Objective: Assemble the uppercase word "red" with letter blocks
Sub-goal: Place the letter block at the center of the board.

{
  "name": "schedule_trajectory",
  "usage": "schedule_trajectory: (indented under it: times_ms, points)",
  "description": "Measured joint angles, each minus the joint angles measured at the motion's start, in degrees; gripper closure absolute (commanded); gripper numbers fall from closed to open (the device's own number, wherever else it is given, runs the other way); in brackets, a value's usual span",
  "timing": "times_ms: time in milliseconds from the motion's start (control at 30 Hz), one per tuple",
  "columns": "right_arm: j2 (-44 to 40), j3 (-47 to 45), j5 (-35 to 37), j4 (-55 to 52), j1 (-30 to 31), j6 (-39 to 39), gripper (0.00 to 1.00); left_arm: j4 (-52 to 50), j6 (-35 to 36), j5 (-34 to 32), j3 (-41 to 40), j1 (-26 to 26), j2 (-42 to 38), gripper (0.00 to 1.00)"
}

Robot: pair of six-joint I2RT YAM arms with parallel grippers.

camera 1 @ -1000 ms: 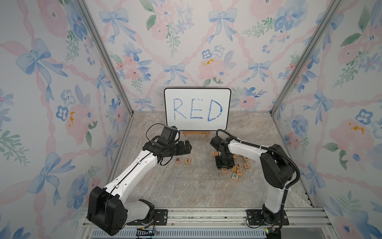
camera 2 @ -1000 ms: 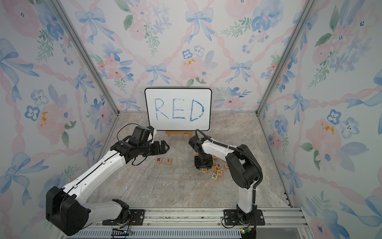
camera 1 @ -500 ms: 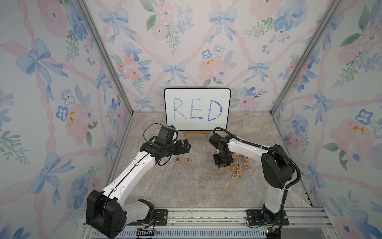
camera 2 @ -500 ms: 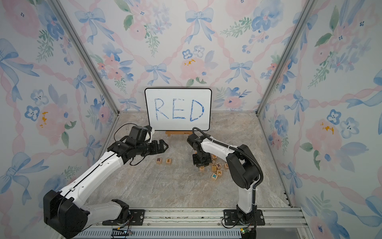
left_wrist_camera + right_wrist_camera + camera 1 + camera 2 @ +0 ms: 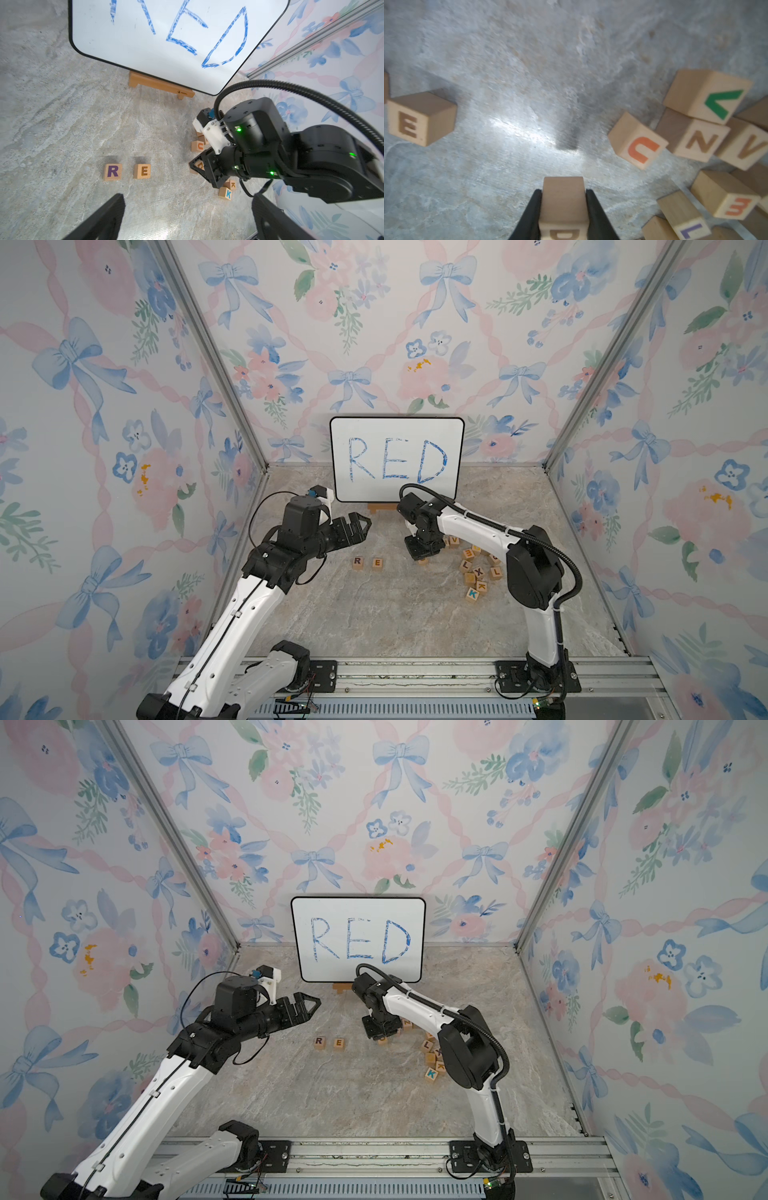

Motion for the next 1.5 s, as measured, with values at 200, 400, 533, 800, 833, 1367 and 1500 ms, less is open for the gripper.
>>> schedule_trajectory:
  times_ms: [200,400,533,800,833,1367,1500]
  points:
    - [4.79,5.79,1.14,-1.07,3.28,-5.09,0.72,-0.66,-0.85,0.52,0.02,1.14,-5.01,0.02]
    - [7.41,7.37,4.33,-2.25,7.93,-11.67,0.71,-3.08,-0.87,0.52,0.68,1.38,-6.64,0.02]
    - [8.28,7.37,6.08,-2.47,10.27,-16.11,0.72,-3.52,-0.85,0.55,1.09,1.38,-6.78,0.02]
    - [8.28,5.9,7.63,-0.98,10.49,-20.85,0.71,-4.17,-0.79,1.16,1.36,1.68,-6.51,0.02]
    - [8.28,5.81,7.67,-0.85,10.32,-21.09,0.71,-4.33,-0.76,1.22,1.36,1.68,-6.36,0.02]
    - [8.28,5.79,6.54,1.07,7.04,-20.09,0.3,-4.76,0.85,1.99,1.4,2.45,-4.68,0.02]
    - [7.8,5.25,5.44,1.86,6.29,-18.93,0.2,-4.76,1.4,1.99,1.77,2.56,-4.48,0.02]
